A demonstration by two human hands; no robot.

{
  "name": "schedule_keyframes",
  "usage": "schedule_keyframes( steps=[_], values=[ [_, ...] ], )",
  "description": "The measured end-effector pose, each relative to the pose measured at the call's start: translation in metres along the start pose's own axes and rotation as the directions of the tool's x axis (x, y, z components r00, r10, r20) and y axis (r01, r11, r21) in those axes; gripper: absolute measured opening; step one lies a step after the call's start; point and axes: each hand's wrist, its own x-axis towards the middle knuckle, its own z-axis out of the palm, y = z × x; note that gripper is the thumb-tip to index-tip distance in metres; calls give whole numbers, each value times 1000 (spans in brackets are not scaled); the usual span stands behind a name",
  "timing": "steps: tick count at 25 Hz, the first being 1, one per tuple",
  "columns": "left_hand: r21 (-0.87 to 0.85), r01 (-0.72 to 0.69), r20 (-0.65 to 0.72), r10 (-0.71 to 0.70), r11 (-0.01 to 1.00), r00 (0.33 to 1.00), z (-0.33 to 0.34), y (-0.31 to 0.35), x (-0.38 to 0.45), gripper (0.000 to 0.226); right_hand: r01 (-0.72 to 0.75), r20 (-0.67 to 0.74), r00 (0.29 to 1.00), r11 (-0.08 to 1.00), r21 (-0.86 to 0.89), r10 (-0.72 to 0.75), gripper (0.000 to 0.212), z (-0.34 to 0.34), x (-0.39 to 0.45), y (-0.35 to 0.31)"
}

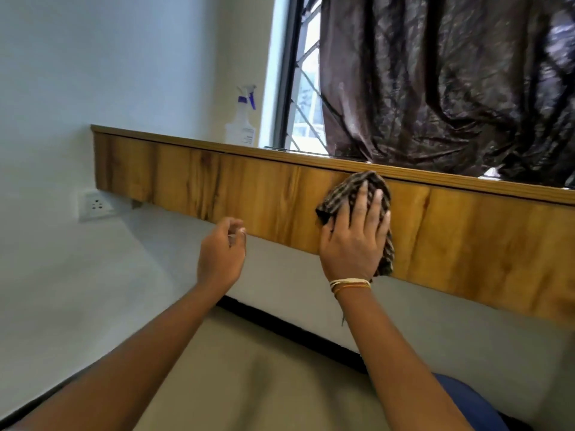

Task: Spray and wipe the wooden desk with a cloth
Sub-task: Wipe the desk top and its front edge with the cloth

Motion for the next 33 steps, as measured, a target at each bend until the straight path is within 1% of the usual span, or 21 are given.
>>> schedule_keyframes(
  steps=[1, 2, 4, 6, 8, 9, 11, 12, 13, 15, 18, 21, 24, 26, 27, 28, 30, 33],
  values=[
    [66, 26, 28, -28, 997, 999, -12, -12, 11, 24, 36, 8, 999, 999, 12, -36, 39, 9, 3, -19],
    [132, 36, 59, -44, 991, 997, -22, -25, 22, 35, 43, 15, 999, 999, 25, -44, 39, 16, 6, -36],
    [274, 3, 99, -31, 962, 995, -44, -47, 43, 50, -5, 34, 999, 1000, 18, 4, 44, 25, 11, -58],
    [393, -35, 133, -19, 919, 991, -62, -71, 65, 60, -45, 53, 998, 999, -27, 46, 47, 29, 11, -62],
    [493, -60, 156, -21, 868, 988, -75, -92, 88, 68, -1, 58, 998, 997, -82, 6, 49, 31, 9, -60],
    [527, -69, 160, -19, 847, 987, -80, -102, 97, 72, 70, 72, 995, 992, -106, -62, 50, 33, 9, -62],
    [531, -50, 139, -28, 846, 990, -87, -122, 109, 81, 258, 103, 964, 958, -121, -247, 50, 44, 13, -82],
    [502, -28, 122, -38, 865, 992, -90, -131, 112, 86, 312, 106, 948, 943, -114, -301, 50, 54, 18, -101],
    [464, -18, 113, -39, 885, 993, -93, -139, 114, 90, 328, 103, 942, 939, -100, -318, 51, 65, 23, -123],
    [426, -62, 131, 7, 903, 991, -103, -158, 119, 96, 288, 117, 953, 955, -75, -278, 54, 85, 30, -174],
    [444, -123, 127, 74, 887, 989, -128, -181, 143, 102, 279, 136, 953, 959, -54, -269, 58, 115, 38, -241],
    [467, -126, 114, 82, 875, 990, -151, -202, 166, 100, 361, 152, 924, 931, -45, -351, 59, 143, 43, -298],
    [517, -89, 125, 28, 852, 992, -171, -220, 179, 92, 462, 220, 871, 885, -59, -440, 61, 165, 56, -356],
    [560, -44, 110, -22, 828, 994, -188, -233, 186, 87, 536, 283, 815, 844, -32, -506, 64, 178, 66, -397],
    [577, -33, 102, -32, 816, 994, -196, -237, 187, 84, 597, 317, 763, 802, -13, -563, 65, 185, 69, -414],
    [592, -33, 98, -32, 805, 995, -204, -241, 187, 83, 665, 352, 694, 746, 17, -627, 64, 191, 72, -429],
    [599, -32, 98, -33, 800, 995, -217, -247, 187, 81, 784, 407, 524, 611, 114, -748, 60, 199, 73, -447],
    [591, 9, 98, -82, 807, 992, -231, -254, 183, 78, 863, 429, 301, 435, 259, -852, 56, 198, 63, -447]
  ],
)
